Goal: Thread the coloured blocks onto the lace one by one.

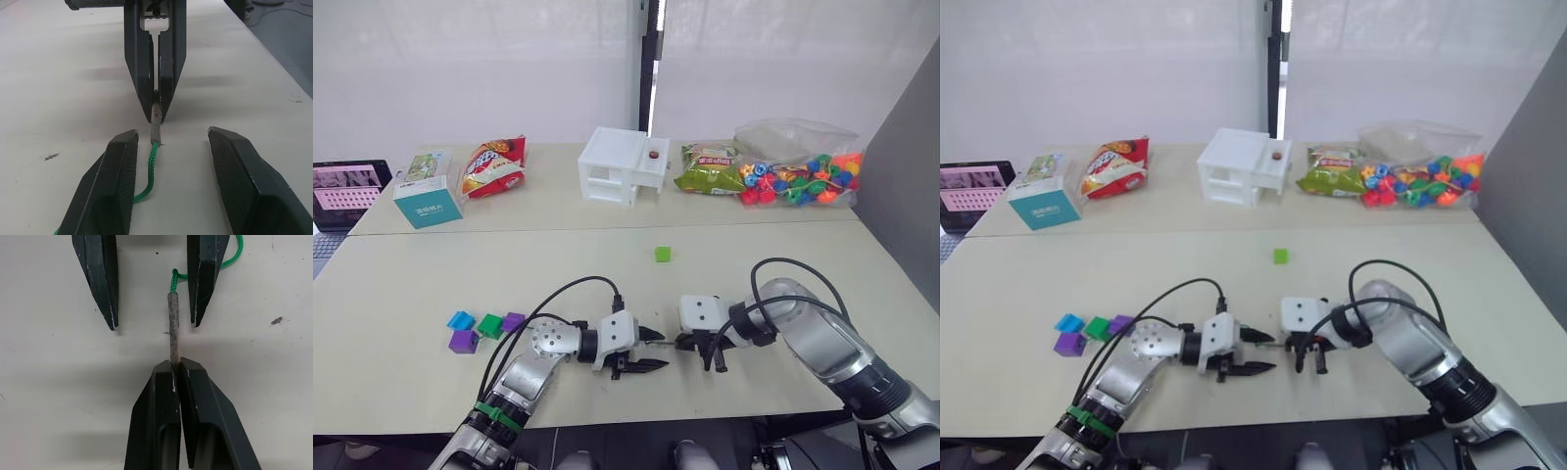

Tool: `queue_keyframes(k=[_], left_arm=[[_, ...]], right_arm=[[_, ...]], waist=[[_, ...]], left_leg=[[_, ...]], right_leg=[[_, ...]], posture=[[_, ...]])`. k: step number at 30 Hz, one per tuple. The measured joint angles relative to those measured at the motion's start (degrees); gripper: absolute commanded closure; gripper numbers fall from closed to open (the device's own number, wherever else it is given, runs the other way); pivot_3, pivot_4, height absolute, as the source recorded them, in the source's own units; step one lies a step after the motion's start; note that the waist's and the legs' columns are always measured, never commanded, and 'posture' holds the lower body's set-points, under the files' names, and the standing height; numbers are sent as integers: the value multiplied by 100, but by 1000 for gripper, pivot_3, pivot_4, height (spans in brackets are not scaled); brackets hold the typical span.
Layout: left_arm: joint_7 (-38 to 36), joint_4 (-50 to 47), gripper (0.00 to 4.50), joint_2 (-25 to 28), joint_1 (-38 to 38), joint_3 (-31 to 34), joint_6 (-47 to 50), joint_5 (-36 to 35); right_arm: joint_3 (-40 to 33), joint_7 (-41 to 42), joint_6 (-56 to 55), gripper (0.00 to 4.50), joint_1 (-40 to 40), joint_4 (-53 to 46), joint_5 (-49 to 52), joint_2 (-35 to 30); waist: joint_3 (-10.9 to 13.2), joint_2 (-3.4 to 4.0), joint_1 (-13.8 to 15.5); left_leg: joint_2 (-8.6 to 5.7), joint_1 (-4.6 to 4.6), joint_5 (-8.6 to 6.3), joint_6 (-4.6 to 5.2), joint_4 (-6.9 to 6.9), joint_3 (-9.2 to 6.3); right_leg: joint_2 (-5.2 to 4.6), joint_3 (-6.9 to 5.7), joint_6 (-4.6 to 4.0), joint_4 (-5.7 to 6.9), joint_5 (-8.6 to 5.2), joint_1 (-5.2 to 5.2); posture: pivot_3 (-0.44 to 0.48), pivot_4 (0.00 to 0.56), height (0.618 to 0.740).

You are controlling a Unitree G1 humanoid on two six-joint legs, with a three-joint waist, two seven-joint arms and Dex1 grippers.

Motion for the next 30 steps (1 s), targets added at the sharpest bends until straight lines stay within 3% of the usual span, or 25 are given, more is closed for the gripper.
queue_keyframes(k=[6, 15, 21, 28, 30], left_arm=[[81, -8, 4450, -65, 3, 49, 144, -34], [84, -105, 4450, -70, 10, 54, 354, -30], [86, -151, 4500, -84, 63, 25, 392, -30], [135, -176, 4500, 29, 118, 133, 356, -30], [130, -186, 4500, 98, 142, 196, 340, -32]], right_arm=[[1, 7, 28, 4500, 15, -21, 1, -4], [-11, -103, 222, 4500, 106, -228, 8, -28], [-481, -110, 1187, 2497, 426, -865, 605, -183], [-2300, -613, 2486, 49, 1312, -1823, 1866, -79], [-3045, -1124, 2643, 17, 1635, -1982, 2250, 666]], waist=[[0, 0, 0], [0, 0, 2], [0, 0, 25], [0, -1, 72], [-1, -2, 62]], left_leg=[[0, 0, 0, 0, 0, 0], [0, 1, 0, 0, 0, 0], [-1, -2, -1, 1, -1, -3], [-1, 0, -1, 2, -1, -3], [2, 3, -1, 2, -3, -3]], right_leg=[[0, 0, 0, 1, 0, 0], [0, 0, 0, 0, 0, 1], [-1, 0, 0, -1, 0, 1], [-1, -1, 0, -3, 0, 5], [1, -1, 0, 0, 0, 5]], posture=[[0, 150, 740], [0, 150, 740], [0, 150, 740], [0, 150, 740], [0, 150, 740]])
